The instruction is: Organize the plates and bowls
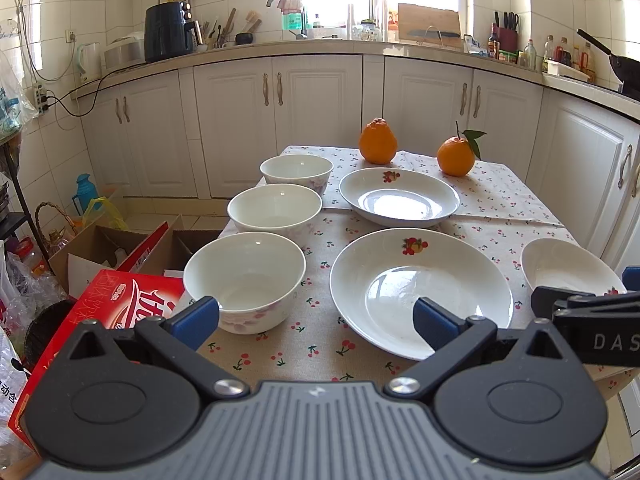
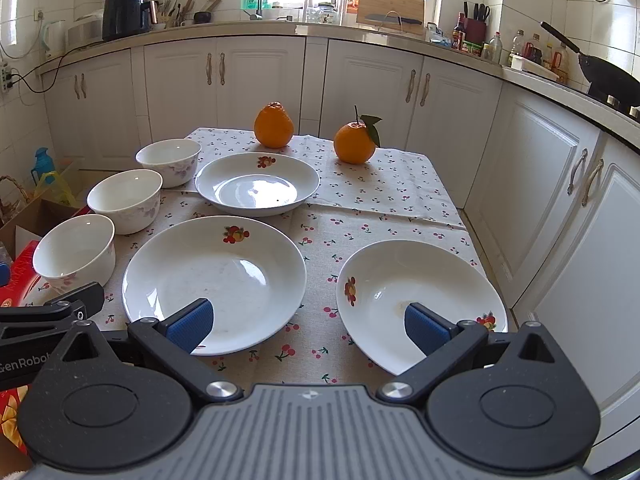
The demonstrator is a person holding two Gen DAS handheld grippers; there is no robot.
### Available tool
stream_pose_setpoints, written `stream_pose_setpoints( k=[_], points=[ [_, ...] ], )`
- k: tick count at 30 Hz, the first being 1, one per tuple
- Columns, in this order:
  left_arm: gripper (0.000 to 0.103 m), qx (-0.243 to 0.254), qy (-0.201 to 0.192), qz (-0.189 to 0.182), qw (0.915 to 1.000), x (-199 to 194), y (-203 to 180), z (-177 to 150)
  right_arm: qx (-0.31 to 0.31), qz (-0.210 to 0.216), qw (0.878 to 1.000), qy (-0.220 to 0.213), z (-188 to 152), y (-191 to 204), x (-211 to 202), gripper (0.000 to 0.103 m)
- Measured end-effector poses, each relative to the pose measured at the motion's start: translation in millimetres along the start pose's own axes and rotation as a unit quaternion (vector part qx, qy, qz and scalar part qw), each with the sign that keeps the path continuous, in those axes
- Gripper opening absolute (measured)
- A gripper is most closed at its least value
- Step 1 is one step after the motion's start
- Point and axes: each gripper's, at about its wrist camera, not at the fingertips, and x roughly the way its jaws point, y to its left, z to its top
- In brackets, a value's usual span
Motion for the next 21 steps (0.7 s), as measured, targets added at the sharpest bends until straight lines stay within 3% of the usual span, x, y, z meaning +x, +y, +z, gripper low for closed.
stream_pose_setpoints(
  k=[10,21],
  points=[
    [0.102,-0.001,-0.004,-0.022,0.9997,5,-1,4,0.006,0.016,1.000,-0.007,2,-8,2,0.103],
    [0.102,0.059,-0.015,-0.071,0.9956,22,-27,31,-0.006,0.026,0.997,-0.074,9,-55,-3,0.103]
  ],
)
